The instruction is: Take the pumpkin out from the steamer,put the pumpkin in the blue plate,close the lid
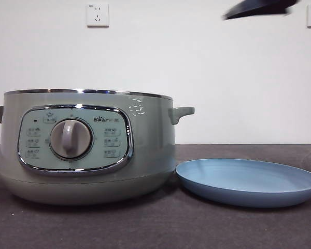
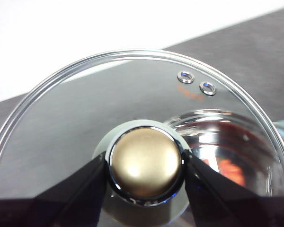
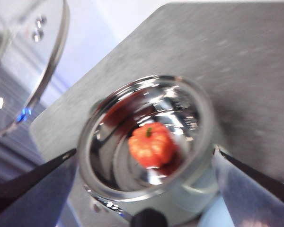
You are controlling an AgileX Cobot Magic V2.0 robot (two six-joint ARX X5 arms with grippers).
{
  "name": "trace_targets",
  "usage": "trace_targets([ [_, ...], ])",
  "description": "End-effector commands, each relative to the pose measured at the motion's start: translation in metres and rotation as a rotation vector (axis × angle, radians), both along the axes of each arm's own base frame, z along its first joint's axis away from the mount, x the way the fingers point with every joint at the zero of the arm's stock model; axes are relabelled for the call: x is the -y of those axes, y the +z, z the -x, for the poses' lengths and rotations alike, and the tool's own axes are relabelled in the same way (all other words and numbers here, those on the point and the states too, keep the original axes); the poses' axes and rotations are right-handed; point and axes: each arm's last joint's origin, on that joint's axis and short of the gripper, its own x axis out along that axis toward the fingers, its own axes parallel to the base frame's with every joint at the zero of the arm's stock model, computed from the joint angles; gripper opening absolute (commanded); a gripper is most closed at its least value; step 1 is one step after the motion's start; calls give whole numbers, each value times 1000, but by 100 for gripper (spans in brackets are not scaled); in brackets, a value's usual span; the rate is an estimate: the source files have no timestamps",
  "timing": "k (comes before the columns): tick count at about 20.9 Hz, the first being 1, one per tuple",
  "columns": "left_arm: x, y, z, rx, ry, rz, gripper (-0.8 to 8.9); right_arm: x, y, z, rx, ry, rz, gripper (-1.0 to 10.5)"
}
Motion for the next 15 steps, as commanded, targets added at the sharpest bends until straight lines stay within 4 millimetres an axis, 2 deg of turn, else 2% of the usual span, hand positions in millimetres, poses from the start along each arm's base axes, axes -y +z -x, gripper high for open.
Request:
trace_targets([
  [1, -10, 9, 16, 75, 62, 3, -8, -33, -3, -12, -23, 57, 31, 473],
  [6, -23, 8, 35, 88, 138, -22, -8, -91, -3, -28, -8, 155, 183, 475],
  [9, -28, 6, 41, 74, 167, -44, -8, -125, -2, -36, 2, 188, 313, 483],
  [10, -29, 5, 42, 63, 182, -58, -8, -141, -2, -41, 2, 198, 391, 487],
  [12, -29, 2, 43, 33, 179, -77, -8, -172, -8, -48, 5, 200, 542, 569],
  [15, -30, 0, 44, 17, 179, -88, -8, -205, -23, -57, 12, 226, 673, 574],
])
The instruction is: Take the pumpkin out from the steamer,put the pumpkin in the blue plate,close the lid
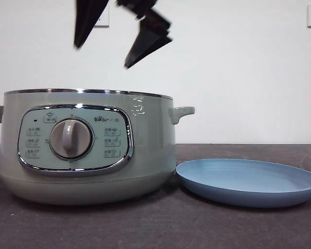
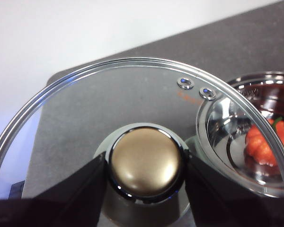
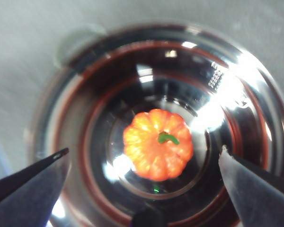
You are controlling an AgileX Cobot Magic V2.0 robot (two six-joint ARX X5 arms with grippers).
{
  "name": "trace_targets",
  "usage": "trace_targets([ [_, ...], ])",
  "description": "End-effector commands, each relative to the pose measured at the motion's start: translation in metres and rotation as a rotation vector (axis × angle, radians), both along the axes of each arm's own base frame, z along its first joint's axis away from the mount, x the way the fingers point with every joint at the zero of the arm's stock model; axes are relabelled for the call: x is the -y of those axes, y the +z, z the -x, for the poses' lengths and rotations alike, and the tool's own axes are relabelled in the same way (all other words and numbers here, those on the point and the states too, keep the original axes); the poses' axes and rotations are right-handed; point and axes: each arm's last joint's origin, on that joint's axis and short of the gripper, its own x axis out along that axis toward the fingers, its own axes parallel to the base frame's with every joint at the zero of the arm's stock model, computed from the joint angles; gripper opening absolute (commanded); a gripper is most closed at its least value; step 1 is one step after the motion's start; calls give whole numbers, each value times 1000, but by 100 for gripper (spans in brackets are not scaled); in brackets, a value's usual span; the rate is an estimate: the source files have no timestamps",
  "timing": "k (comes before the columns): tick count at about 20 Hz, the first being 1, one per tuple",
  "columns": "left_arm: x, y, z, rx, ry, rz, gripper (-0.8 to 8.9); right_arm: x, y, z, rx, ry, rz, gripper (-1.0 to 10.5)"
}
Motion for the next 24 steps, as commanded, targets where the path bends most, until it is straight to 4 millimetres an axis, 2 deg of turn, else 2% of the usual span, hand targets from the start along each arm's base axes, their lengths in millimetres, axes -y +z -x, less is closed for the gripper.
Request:
trace_targets([
  [1, -1, 7, 2, 56, 5, 17, -8, -24, -18, -9, 20, 50, 68, 573],
  [5, -1, 6, 2, 44, 5, 11, -8, -41, -54, -18, 3, 51, 152, 572],
  [9, -1, 6, 2, 43, 5, 10, -8, -48, -86, -29, -39, 48, 194, 567],
  [12, -1, 5, 2, 41, 4, 10, -8, -50, -99, -34, -57, 43, 213, 559],
  [13, -1, 5, 2, 40, 4, 9, -8, -50, -99, -35, -52, 39, 216, 458],
  [14, -1, 5, 2, 38, 4, 8, -8, -50, -99, -34, -51, 39, 217, 200],
  [15, -1, 5, 3, 35, 4, 6, -8, -50, -98, -34, -50, 38, 216, -5],
  [18, -1, 5, 3, 35, 4, 6, -8, -47, -89, -33, -36, 36, 200, 0],
  [20, -1, 5, 2, 36, 4, 7, -8, -42, -69, -29, -6, 33, 167, 0],
  [22, -1, 7, 2, 53, 1, 18, -8, -26, -32, -22, 38, 18, 120, 0],
  [24, 0, 11, 0, 101, 0, 45, -8, 5, 12, -11, 77, -17, 76, 0],
])
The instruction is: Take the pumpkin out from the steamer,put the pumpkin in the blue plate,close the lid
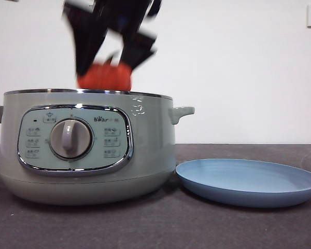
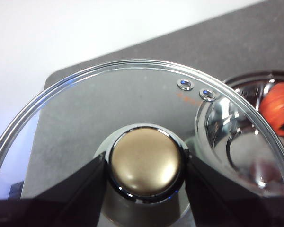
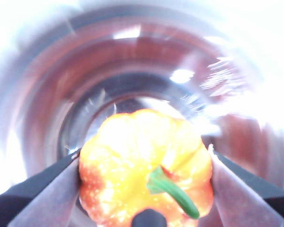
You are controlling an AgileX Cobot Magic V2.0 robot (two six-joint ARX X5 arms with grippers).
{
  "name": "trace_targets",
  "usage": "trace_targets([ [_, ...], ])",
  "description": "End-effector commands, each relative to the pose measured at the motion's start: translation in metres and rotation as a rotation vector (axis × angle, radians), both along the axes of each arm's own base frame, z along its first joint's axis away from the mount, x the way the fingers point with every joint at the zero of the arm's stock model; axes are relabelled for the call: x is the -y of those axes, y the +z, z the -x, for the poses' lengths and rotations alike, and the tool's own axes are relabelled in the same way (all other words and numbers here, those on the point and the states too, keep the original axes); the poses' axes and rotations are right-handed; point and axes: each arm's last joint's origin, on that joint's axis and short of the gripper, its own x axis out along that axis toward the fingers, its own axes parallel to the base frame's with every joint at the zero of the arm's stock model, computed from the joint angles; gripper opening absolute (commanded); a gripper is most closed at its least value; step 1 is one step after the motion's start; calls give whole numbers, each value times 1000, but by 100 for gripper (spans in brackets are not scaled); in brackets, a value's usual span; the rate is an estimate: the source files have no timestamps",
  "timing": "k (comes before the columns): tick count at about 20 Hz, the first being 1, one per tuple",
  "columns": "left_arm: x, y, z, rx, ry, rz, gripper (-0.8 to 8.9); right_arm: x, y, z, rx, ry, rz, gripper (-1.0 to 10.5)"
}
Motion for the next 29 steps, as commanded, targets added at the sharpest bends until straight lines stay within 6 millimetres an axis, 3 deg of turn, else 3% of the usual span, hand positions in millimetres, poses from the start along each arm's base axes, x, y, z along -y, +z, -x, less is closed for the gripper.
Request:
trace_targets([
  [1, 0, 13, 0, 114, 0, 50, -8, 36, 40, 7, 47, -44, -40, 0],
  [3, 1, 17, -2, 159, -3, 76, -8, 81, 80, 20, 82, -112, -73, 0],
  [6, 5, 20, -6, 176, -67, 113, -8, 139, 108, 34, 41, -279, -88, 0],
  [9, 11, 19, -15, 156, -101, 117, -8, 181, 108, 38, -77, -448, -26, -2],
  [13, 21, 15, -28, 102, -160, 119, -8, 214, 101, 33, -123, -626, -46, -2],
  [18, 30, 12, -42, 73, -192, 121, -8, 215, 56, 37, -209, -642, 15, -3],
  [25, 33, 16, -47, 108, -221, 147, -8, 188, -50, 30, -158, -607, -65, -2],
  [29, 34, 17, -49, 118, -222, 152, -8, 181, -94, 24, -110, -596, -116, -2],
])
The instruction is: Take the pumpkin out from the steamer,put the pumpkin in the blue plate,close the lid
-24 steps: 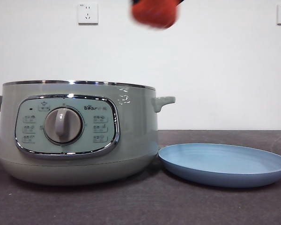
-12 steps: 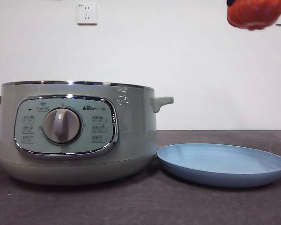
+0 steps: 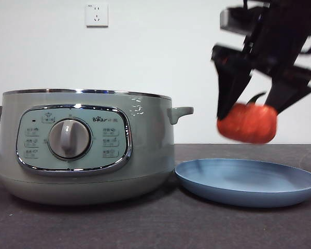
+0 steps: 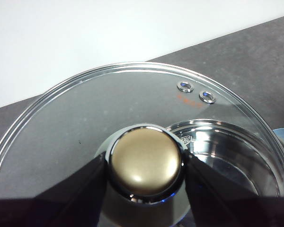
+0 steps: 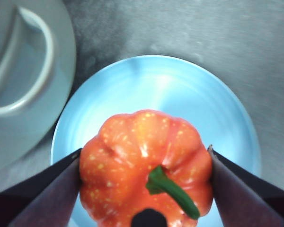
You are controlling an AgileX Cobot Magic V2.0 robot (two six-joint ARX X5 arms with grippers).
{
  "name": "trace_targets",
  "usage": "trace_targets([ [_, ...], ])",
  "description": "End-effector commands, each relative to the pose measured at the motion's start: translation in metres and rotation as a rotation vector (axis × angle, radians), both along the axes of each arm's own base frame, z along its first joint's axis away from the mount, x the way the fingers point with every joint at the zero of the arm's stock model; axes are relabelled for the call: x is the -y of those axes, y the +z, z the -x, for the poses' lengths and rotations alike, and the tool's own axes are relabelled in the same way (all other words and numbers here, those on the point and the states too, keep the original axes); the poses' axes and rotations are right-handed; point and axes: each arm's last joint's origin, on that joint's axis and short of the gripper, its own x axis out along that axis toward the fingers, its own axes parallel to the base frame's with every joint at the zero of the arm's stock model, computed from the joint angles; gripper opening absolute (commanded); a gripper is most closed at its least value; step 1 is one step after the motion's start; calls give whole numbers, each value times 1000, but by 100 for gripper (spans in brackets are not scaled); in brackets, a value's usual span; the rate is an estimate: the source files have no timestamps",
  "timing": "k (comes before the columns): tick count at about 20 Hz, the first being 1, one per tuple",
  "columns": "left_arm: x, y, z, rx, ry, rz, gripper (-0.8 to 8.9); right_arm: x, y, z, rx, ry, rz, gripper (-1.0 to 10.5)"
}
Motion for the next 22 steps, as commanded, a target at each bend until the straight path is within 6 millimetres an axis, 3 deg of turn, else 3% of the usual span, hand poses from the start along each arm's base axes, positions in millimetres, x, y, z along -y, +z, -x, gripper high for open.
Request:
trace_targets([
  [1, -1, 10, 2, 75, 1, 30, -8, -4, -21, -6, -9, -8, -3, -1],
  [7, -1, 10, 1, 81, 1, 34, -8, -10, -55, -17, -120, 1, 50, 12],
  [8, -1, 10, 1, 81, 1, 33, -8, -10, -59, -18, -136, 0, 58, 65],
  [12, -1, 10, 1, 80, 1, 33, -8, -10, -61, -18, -152, -30, 56, 609],
  [17, -1, 10, 1, 79, -10, 36, -8, -9, -57, -17, -147, -33, 47, 630],
  [22, 5, 7, -5, 52, -52, 39, -8, -2, -23, -3, -64, -40, -3, 630],
])
